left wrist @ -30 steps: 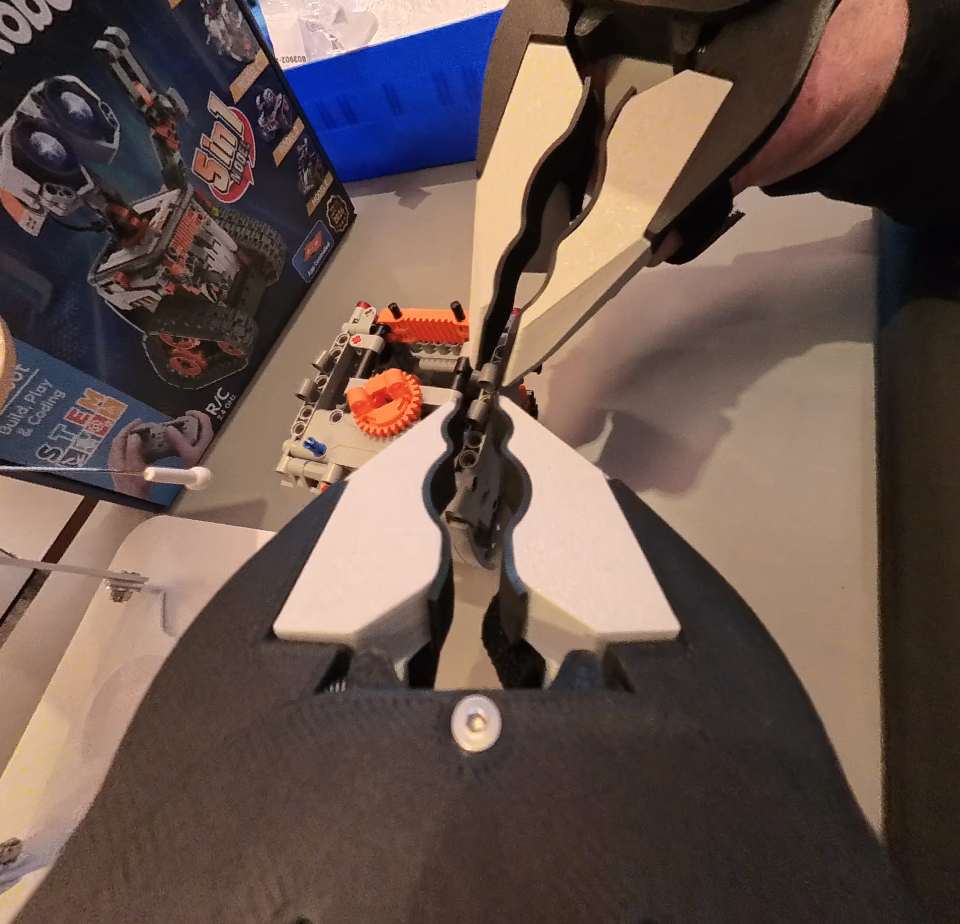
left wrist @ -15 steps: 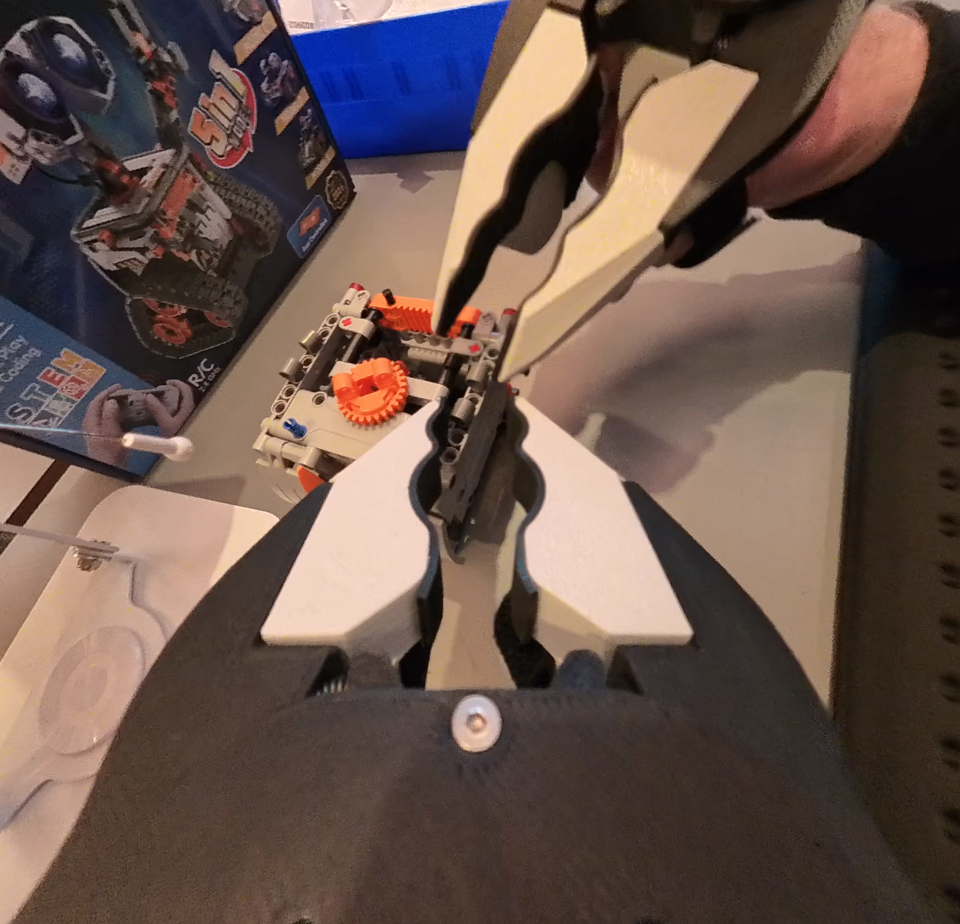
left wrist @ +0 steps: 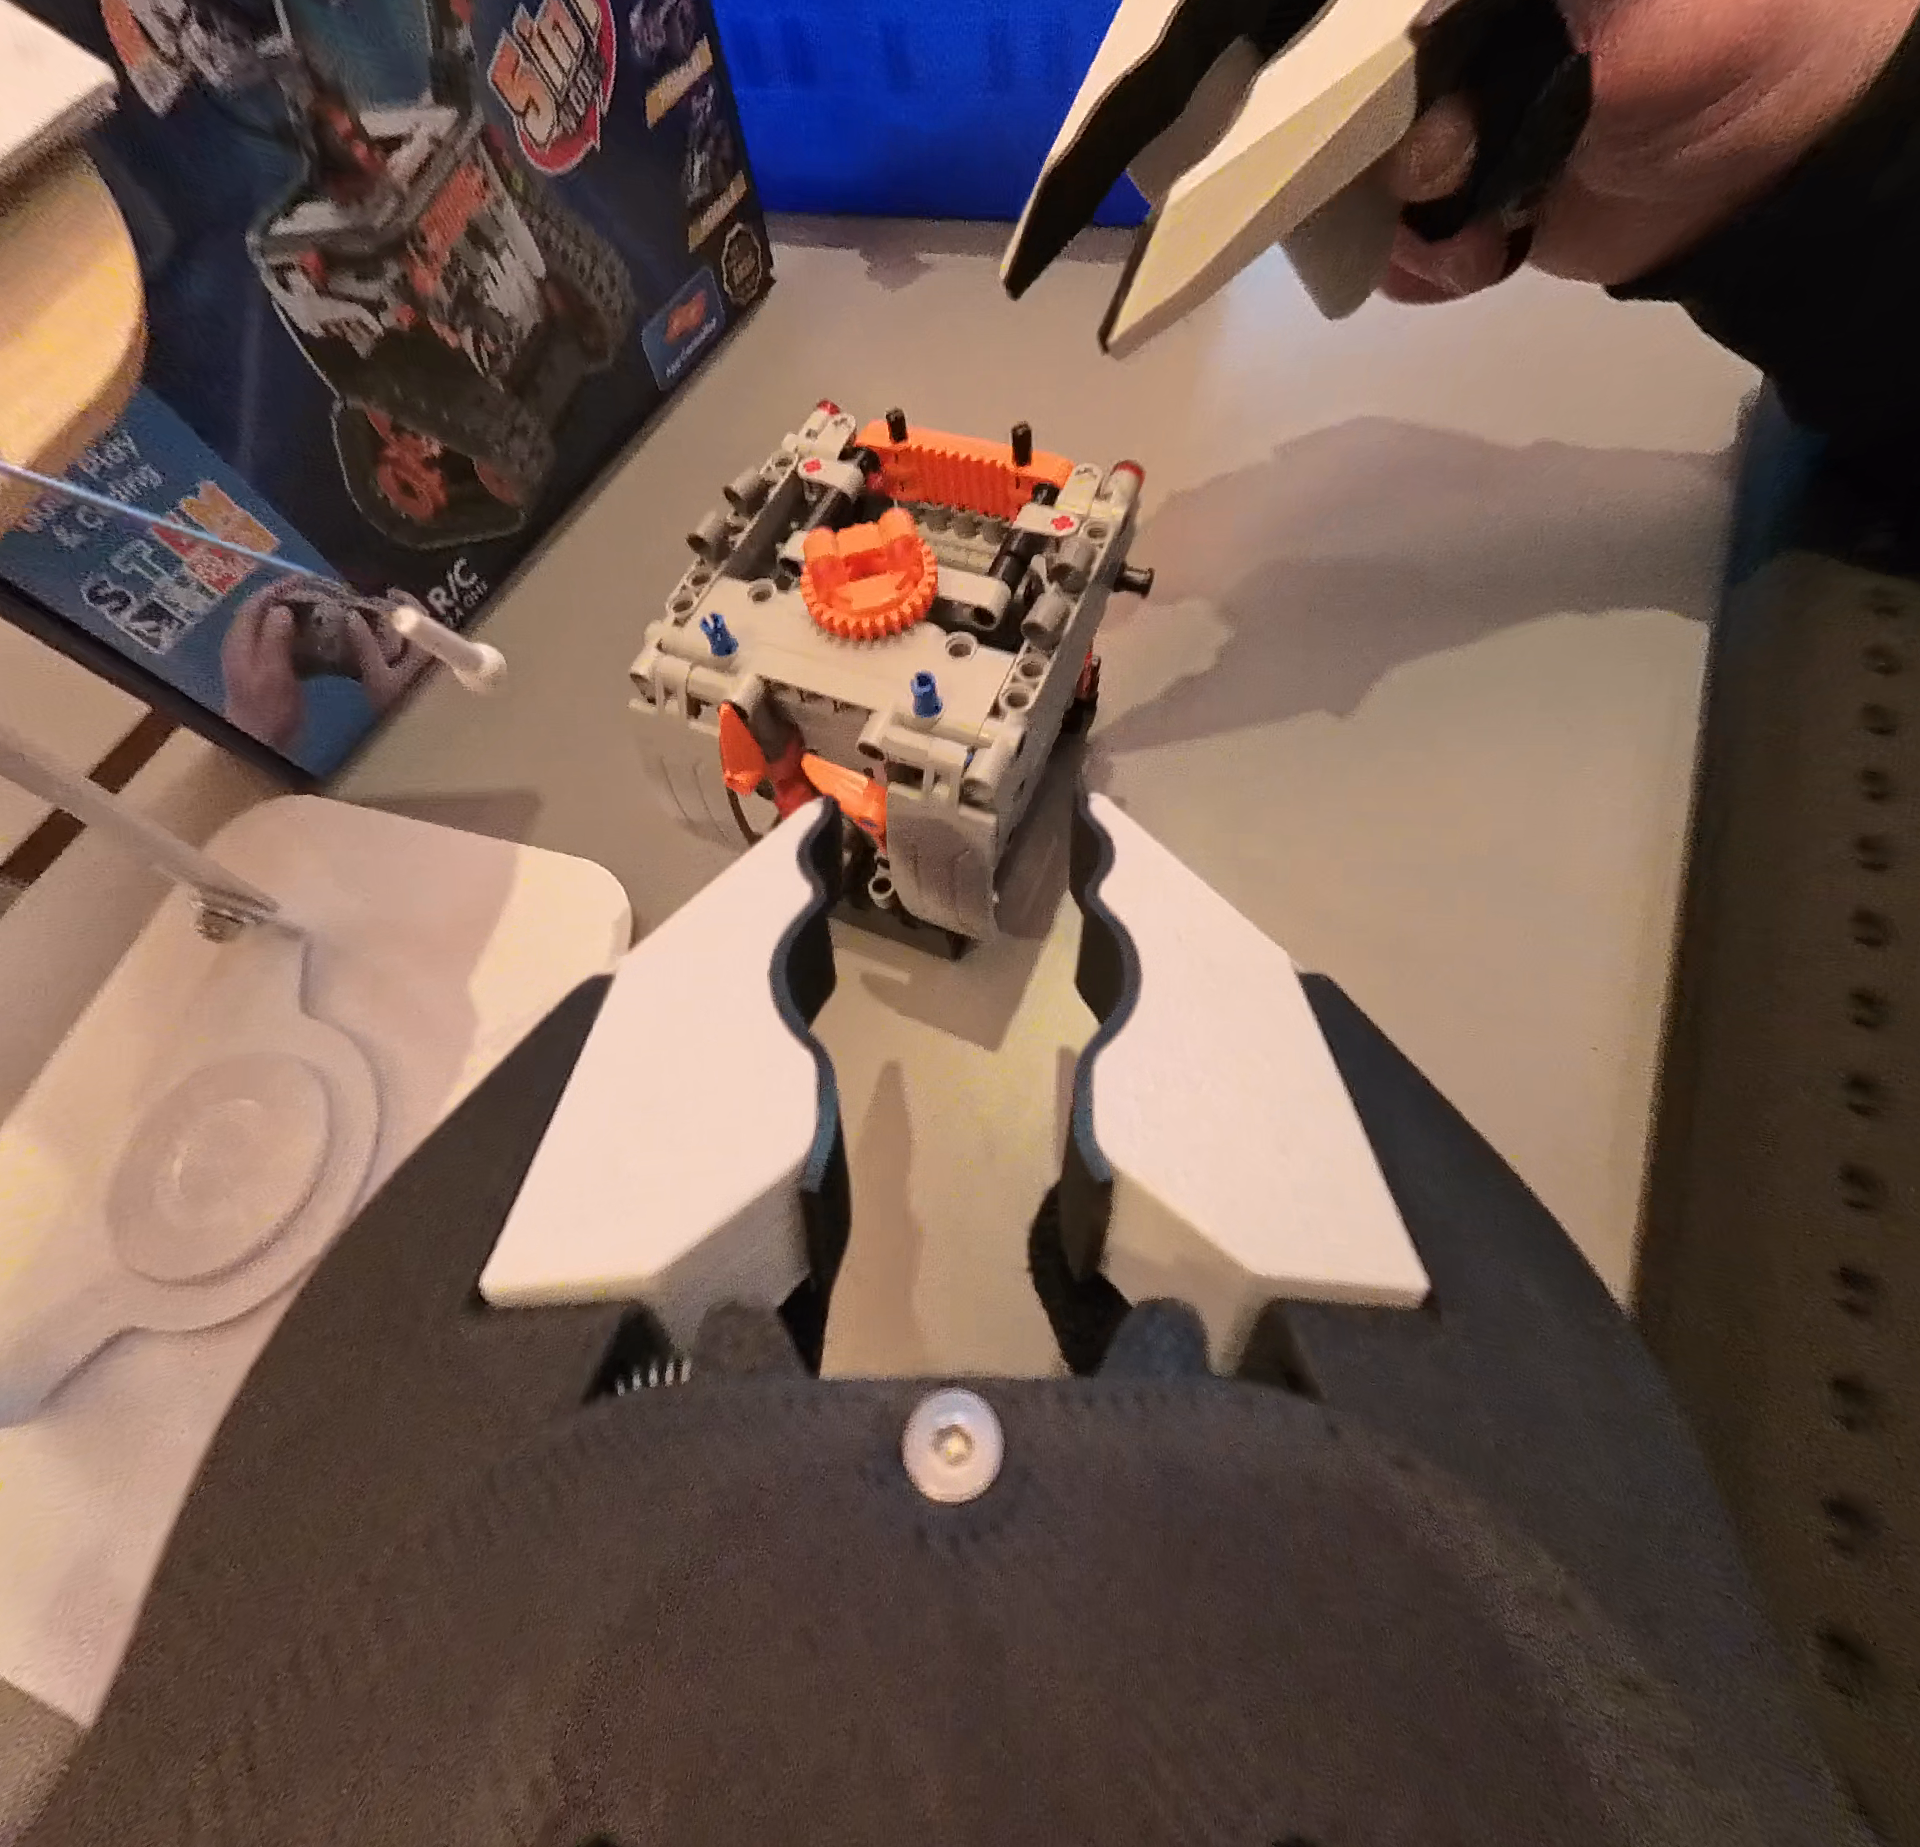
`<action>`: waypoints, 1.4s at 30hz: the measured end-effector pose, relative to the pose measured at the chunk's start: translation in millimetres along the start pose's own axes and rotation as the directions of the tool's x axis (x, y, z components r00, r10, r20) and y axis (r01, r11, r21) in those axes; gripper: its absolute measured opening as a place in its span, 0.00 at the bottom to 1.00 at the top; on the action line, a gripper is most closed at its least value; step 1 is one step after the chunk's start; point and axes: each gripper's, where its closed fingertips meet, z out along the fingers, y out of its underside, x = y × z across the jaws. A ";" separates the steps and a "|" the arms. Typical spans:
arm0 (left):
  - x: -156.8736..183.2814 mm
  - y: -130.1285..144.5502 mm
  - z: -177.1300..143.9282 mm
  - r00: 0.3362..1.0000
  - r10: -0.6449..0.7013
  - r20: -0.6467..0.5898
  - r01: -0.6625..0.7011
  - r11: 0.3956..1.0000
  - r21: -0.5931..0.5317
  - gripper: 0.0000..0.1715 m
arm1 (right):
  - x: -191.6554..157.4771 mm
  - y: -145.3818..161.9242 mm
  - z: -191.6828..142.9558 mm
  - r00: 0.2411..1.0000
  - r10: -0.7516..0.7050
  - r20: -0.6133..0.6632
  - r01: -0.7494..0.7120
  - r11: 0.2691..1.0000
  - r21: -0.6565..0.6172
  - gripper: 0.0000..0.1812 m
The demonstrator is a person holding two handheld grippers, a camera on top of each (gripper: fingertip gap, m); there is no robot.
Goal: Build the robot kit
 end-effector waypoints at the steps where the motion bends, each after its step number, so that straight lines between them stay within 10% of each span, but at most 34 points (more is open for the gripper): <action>1: -0.2 3.3 2.1 1.000 0.003 0.002 -0.003 1.000 -0.013 0.24 | -1.1 -0.3 0.9 1.000 0.016 0.014 -0.016 1.000 0.005 0.19; 25: 30.2 -1.6 -2.6 0.989 0.026 -0.145 -0.016 0.997 0.070 0.24 | -7.6 11.2 21.2 0.986 0.111 0.122 -0.109 0.994 -0.024 0.15; 35: -8.8 -5.9 25.1 0.983 -0.138 -0.121 0.148 0.985 0.084 0.60 | -13.8 12.1 22.5 0.983 0.114 0.143 -0.110 0.993 -0.036 0.16; 42: 8.5 -1.5 24.0 0.975 -0.155 -0.158 0.169 0.983 0.076 0.53 | -8.9 11.3 26.6 0.980 0.131 0.152 -0.129 0.991 -0.021 0.13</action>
